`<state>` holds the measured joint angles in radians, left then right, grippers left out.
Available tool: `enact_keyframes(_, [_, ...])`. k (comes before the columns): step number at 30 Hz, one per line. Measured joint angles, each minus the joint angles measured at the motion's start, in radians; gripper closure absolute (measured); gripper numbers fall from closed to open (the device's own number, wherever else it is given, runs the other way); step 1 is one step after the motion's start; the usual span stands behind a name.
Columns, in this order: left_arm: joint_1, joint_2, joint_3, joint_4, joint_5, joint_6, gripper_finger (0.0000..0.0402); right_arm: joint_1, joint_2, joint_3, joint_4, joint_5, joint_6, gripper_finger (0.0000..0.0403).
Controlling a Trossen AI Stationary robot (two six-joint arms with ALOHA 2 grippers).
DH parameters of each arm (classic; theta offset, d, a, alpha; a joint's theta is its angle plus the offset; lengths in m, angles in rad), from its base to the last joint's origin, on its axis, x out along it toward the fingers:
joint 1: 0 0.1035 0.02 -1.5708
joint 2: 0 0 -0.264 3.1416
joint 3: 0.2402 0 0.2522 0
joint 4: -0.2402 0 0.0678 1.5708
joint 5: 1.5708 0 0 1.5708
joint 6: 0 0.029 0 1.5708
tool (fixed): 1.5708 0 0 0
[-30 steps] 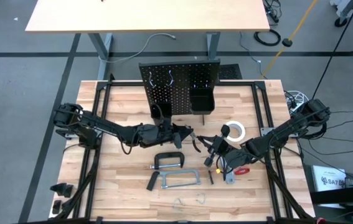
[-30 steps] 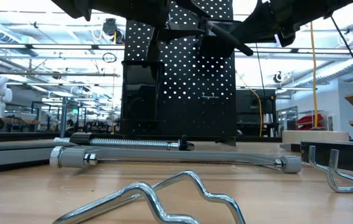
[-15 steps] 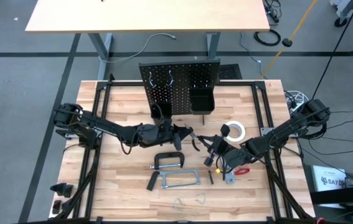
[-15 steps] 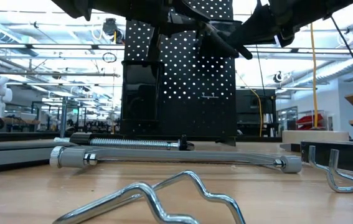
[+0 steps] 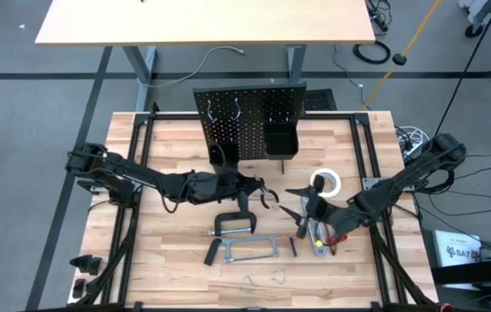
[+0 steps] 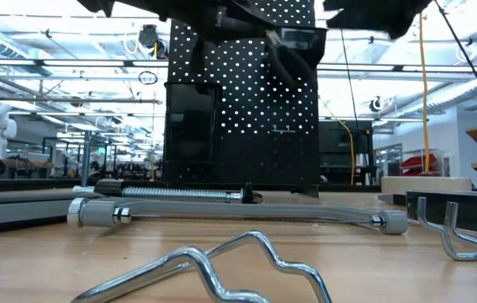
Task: Hang tools onto peg board
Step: Put the black pliers into the bottom black bin on the peg board
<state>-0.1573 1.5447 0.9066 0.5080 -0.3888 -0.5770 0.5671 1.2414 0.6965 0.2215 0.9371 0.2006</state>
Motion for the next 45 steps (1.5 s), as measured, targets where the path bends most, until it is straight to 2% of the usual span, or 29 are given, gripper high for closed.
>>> enact_keyframes(6, [-0.023, -0.140, 0.000, -0.172, -0.061, 0.076, 0.0379, 0.055, -0.109, 0.000, -0.117, 0.003, 0.054, 0.0170])
enact_keyframes(12, [-0.043, -0.278, 0.000, -0.346, -0.177, 0.161, 0.0379, 0.066, -0.122, 0.000, -0.153, 0.003, 0.086, 0.0172])
enact_keyframes(22, [-0.018, -0.398, 0.000, -0.435, -0.283, 0.410, 0.0379, 0.065, -0.115, 0.000, -0.151, 0.004, 0.087, 0.0172])
enact_keyframes(32, [0.079, -0.433, 0.000, -0.501, -0.280, 0.495, 0.0379, 0.065, -0.115, 0.000, -0.151, 0.003, 0.086, 0.0172])
enact_keyframes(39, [0.154, -0.433, 0.000, -0.643, -0.181, 0.384, 0.0379, 0.065, -0.115, 0.000, -0.152, 0.003, 0.086, 0.0172])
enact_keyframes(45, [0.197, -0.433, 0.000, -0.657, -0.086, 0.372, 0.0379, 0.065, -0.115, 0.000, -0.152, 0.003, 0.087, 0.0172])
